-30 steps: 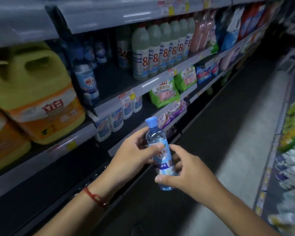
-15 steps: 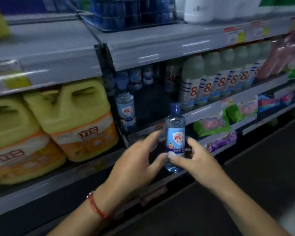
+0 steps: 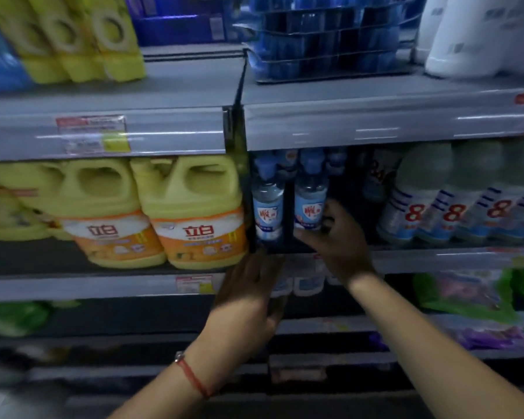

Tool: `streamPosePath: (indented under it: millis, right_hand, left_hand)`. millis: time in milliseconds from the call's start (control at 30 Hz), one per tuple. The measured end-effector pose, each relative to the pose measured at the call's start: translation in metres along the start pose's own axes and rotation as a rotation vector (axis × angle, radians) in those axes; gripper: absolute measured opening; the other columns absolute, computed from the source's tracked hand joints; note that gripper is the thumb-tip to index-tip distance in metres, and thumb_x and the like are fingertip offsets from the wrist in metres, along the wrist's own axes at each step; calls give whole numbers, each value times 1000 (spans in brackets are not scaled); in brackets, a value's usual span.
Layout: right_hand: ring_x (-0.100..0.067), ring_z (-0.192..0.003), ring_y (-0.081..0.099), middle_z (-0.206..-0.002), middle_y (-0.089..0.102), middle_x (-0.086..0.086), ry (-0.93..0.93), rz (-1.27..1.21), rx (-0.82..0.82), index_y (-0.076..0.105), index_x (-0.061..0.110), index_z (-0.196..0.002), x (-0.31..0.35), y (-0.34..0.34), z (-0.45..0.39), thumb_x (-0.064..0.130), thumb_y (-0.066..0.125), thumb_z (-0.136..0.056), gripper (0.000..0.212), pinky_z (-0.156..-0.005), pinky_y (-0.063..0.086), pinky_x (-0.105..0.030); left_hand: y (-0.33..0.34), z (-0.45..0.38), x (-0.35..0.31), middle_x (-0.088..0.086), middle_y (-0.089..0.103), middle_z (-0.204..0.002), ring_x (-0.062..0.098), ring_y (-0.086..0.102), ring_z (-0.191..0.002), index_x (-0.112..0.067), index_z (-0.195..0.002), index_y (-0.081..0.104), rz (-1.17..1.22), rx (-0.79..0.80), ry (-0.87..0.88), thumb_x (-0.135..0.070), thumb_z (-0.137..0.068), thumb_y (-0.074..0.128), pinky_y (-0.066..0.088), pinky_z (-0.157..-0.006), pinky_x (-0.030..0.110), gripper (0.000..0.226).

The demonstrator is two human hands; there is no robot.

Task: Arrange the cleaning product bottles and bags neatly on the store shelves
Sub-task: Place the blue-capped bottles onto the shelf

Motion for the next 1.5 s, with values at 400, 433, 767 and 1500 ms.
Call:
streamPosePath:
  millis: [400,433,767,1500]
  right_hand:
    - [-11,-126,57,-139,59,6,-52,62,101,42,34,-143,-2,2,15,31,79,-79,74,-104,49,-43]
    - [-15,-132,52,-146,53,3,-47,104,85,37,33,-149,-1,-1,18,30,79,-81,80,-107,46,-43]
    - [-12,-152,18,-164,26,11,-166,693,411,35,30,-155,20,30,98,39,62,-96,66,-121,21,-26]
    - [-21,-154,10,-168,8,7,-496,836,853,2,35,-161,171,425,189,52,51,-99,81,-125,13,-40]
  left_hand:
    - [-3,18,-11,13,54,-141,35,52,-125,-19,-141,54,-195,24,-169,-34,-81,70,49,-99,44,64]
    - [-4,21,-9,14,55,-140,37,53,-125,-20,-141,53,-215,27,-181,-34,-82,70,48,-100,45,64]
    - [-18,70,50,17,45,-154,42,43,-139,-23,-149,46,-360,113,-381,-57,-86,53,39,-111,54,72]
    - [-183,312,341,16,54,-145,37,54,-129,-19,-146,52,-361,-69,-759,-60,-89,41,49,-103,51,71]
Point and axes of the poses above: each hand's wrist, its own z-axis away from the middle knuckle, its own y-axis out of the palm, x = y × z, the point moved 3 cm from there along -z, towards the middle knuckle
